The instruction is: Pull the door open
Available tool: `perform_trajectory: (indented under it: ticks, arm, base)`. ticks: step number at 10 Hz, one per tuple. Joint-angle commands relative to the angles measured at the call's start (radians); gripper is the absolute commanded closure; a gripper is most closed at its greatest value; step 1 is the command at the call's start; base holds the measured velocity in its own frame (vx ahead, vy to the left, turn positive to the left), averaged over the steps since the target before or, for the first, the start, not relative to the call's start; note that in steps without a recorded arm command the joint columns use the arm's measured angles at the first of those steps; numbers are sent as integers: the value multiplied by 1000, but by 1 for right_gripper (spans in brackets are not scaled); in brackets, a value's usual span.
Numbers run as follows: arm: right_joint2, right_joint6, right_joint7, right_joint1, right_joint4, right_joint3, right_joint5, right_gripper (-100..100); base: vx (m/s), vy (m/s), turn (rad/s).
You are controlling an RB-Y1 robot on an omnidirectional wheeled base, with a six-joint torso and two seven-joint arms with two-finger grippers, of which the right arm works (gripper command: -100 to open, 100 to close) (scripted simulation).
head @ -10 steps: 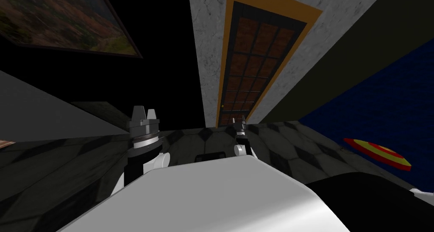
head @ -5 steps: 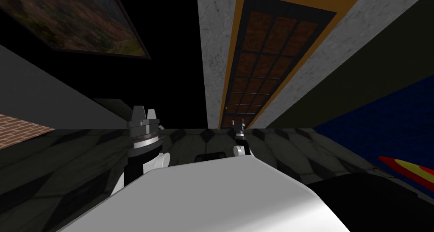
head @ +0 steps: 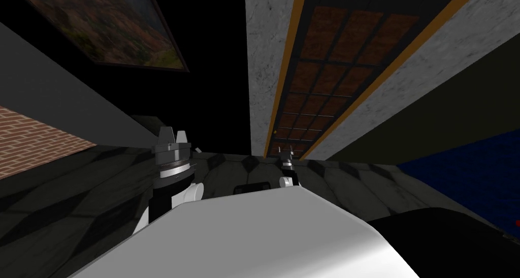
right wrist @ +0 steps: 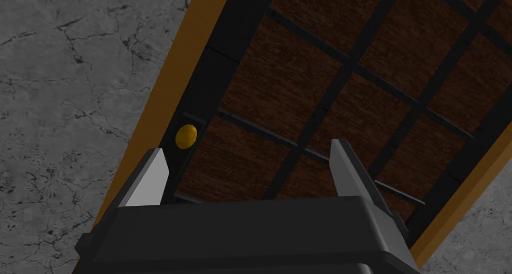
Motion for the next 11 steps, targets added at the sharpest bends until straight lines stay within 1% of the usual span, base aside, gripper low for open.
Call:
perform_trajectory:
  ticks: [1,4,11]
  arm:
    - [-7,-15,-41,-4,35,2,-29,-100]
    - [-15,-47,-109,-16,109,8,-80,-100]
    - [-29,-115,-253,-42,268,21,-187,-100]
  base:
    - [104,-45,166]
    - [90,-46,171]
    - [83,-54,146]
